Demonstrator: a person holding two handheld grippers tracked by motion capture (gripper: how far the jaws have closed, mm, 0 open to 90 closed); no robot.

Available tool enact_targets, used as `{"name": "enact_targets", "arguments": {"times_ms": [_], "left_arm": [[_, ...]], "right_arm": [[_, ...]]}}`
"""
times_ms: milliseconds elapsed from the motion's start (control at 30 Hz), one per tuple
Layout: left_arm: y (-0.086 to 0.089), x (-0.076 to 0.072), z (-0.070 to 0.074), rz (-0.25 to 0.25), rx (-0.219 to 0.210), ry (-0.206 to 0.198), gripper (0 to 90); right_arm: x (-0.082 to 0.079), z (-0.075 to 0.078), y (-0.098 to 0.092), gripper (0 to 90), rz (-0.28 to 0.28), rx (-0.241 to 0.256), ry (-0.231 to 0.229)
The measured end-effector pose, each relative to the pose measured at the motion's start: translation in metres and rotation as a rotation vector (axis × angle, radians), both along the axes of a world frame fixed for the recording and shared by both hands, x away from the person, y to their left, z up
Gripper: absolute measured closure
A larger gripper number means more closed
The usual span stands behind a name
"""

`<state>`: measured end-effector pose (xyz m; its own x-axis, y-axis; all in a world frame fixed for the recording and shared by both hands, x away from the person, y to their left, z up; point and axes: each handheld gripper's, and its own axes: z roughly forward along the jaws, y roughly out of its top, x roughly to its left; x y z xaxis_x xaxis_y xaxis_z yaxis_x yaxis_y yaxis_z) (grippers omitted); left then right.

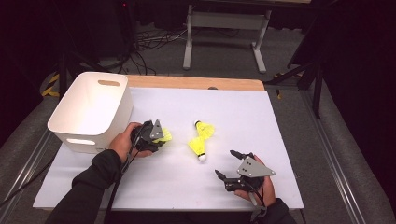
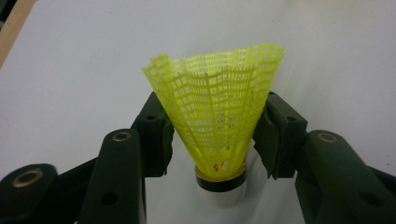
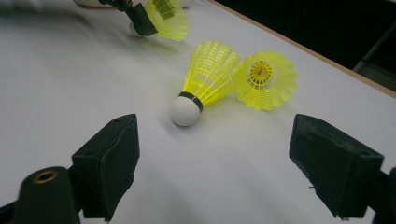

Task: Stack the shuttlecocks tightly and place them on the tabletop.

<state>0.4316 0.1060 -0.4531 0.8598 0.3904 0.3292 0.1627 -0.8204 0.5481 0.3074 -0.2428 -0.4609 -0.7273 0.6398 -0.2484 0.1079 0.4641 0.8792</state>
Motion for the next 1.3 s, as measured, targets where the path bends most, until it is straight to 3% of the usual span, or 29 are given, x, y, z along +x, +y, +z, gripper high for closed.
{"name": "enact_targets", "arguments": {"times_ms": [200,400,467,600,733,900,1133,1300], "left_arm": [[-0.003,0.003,-0.005,0.036,-0.009,0.03,39.2],[-0.002,0.004,-0.005,0.023,-0.138,0.069,28.2],[-0.003,0.006,-0.005,0.027,-0.161,0.072,27.6],[-0.004,0.01,-0.004,0.059,-0.263,0.141,27.9],[-0.006,0.012,-0.002,0.084,-0.304,0.183,30.4],[-0.013,0.009,-0.002,0.098,-0.276,0.178,37.1],[-0.018,0.003,0.006,0.073,-0.185,0.099,62.0],[-0.022,0.007,0.01,0.047,-0.136,0.047,68.8]], "right_arm": [[0.001,-0.001,0.0,16.6,0.02,0.021,0.04],[0.003,-0.001,-0.002,16.6,0.017,0.043,0.058],[0.003,-0.002,-0.002,16.5,0.02,0.044,0.064],[0.003,-0.002,-0.002,16.5,0.024,0.043,0.069],[0.003,-0.002,-0.001,16.5,0.029,0.045,0.074],[0.003,-0.002,-0.001,16.5,0.031,0.039,0.071],[0.003,-0.003,-0.001,16.3,0.03,0.037,0.076],[0.003,-0.004,0.001,16.1,0.034,0.025,0.079]]}}
